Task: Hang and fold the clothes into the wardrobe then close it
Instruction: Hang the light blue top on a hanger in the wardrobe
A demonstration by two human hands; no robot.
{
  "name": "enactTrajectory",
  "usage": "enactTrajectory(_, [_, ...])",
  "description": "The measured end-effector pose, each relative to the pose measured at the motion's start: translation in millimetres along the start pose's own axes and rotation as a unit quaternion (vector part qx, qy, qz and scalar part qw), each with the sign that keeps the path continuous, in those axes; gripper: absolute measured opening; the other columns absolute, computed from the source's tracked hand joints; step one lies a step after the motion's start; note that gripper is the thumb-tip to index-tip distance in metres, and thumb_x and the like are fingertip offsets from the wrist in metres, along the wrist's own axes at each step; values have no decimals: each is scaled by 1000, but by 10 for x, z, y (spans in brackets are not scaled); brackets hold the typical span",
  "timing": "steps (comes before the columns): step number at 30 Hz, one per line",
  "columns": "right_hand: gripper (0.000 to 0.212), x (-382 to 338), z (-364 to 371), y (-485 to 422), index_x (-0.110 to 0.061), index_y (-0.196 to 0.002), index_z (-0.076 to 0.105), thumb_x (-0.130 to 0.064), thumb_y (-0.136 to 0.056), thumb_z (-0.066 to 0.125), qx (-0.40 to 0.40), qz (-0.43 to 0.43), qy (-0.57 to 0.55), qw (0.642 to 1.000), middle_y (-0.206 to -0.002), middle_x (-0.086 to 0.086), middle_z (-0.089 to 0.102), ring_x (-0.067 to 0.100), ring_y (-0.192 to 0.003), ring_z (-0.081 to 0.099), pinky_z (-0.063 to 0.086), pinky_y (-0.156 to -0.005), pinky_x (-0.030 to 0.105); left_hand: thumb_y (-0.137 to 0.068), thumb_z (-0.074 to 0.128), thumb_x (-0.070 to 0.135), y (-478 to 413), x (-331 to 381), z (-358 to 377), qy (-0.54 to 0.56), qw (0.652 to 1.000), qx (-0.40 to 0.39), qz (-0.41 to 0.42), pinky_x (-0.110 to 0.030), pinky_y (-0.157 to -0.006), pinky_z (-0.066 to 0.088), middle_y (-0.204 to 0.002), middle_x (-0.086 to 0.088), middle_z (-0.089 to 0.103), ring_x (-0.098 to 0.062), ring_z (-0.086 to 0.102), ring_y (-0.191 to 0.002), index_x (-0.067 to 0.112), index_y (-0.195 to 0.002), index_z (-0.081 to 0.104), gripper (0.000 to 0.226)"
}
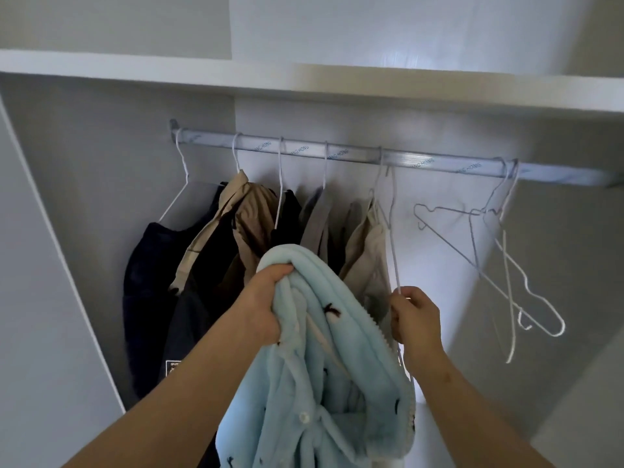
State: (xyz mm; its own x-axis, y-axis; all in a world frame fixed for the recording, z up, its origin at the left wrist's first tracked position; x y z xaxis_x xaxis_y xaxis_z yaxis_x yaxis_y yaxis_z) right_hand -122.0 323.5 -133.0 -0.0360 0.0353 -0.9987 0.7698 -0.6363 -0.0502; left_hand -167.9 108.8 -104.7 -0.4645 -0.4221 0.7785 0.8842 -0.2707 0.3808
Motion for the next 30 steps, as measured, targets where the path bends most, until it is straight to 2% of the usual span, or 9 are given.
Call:
enactTrajectory(2, [24,65,-35,190,-15,-62,49,-2,-82,55,-1,3,-5,1000,-40,-9,38,10,-41,30,26,-43,21,-95,47,20,81,-34,-95,-17,1000,-10,10,-33,-66,49,-78,-8,58,-20,57,-67,9,-102,59,17])
enactTrajectory(4, [32,140,-25,431,-18,-57,44,-3,-82,56,-3,2,-9,1000,-41,-10,38,7,-40,31,27,-41,21,-97,42,17,185,-57,-270,-10,1000,-6,10,-28,-64,46,-76,-9,56,-18,54,-68,8,-86,56,20])
enactTrajectory(10, [42,349,54,1260,-16,-54,31,-3,-81,61,19,-3,17,1000,-49,1,29,16,-49,27,25,-49,23,-96,46,26,521,-158,-790,-36,999,-8,-22,-30,-64,46,-78,-7,58,-18,55,-69,15,-104,60,19])
enactTrajectory(14, [43,353,-110,1729,-15,-53,32,2,-81,60,93,-49,36,994,-43,-8,31,6,-40,30,31,-43,15,-92,50,21,745,-297,-921,-57,997,-25,-46,-34,-58,50,-76,-6,62,-20,61,-66,10,-89,58,14])
enactTrajectory(17, [22,253,-116,1831,-13,-71,48,1,-84,58,73,-53,-11,996,-55,1,47,9,-45,44,40,-45,17,-99,39,17,837,-328,-916,-32,999,-18,-36,-40,-80,49,-82,-2,57,-24,57,-82,8,-109,58,23])
enactTrajectory(20, [4,277,-144,1846,-15,-84,58,-14,-87,60,87,9,-36,996,-53,-2,41,11,-45,35,33,-42,18,-101,32,21,900,-331,-915,-21,999,-22,-40,-34,-106,30,-100,-9,57,-27,50,-109,-1,-136,40,42])
enactTrajectory(23, [23,298,-218,1875,-14,-68,61,-23,-90,58,99,3,-47,994,-42,-8,31,7,-38,26,25,-38,19,-100,39,26,948,-319,-1005,-15,998,-14,-56,-36,-105,33,-86,-7,54,-27,50,-117,1,-135,44,44])
enactTrajectory(26, [43,230,-317,1906,-20,-49,57,-25,-91,57,113,-14,-88,990,-38,-9,28,5,-35,24,24,-35,14,-95,49,31,932,-238,-1133,-47,998,9,-42,-42,-91,45,-92,-10,60,-29,59,-102,5,-128,52,42])
enactTrajectory(30, [54,91,-306,1867,-21,-39,40,-23,-90,59,77,-40,-118,989,-40,-8,28,6,-37,22,22,-36,14,-81,64,49,917,-255,-1285,-60,996,58,-41,-46,-99,43,-110,-14,63,-29,59,-107,6,-117,59,56])
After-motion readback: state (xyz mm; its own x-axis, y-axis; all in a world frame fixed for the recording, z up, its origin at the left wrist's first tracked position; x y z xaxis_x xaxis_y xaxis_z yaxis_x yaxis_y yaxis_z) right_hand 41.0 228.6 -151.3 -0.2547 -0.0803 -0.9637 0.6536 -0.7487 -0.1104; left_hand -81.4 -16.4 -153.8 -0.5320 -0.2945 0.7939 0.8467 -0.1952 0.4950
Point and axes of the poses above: each hand's wrist, its own y-axis away from the middle knuckle, its own z-axis out of the palm, x = y × z, the point moved 7 cm from there along -y, towards the middle knuckle
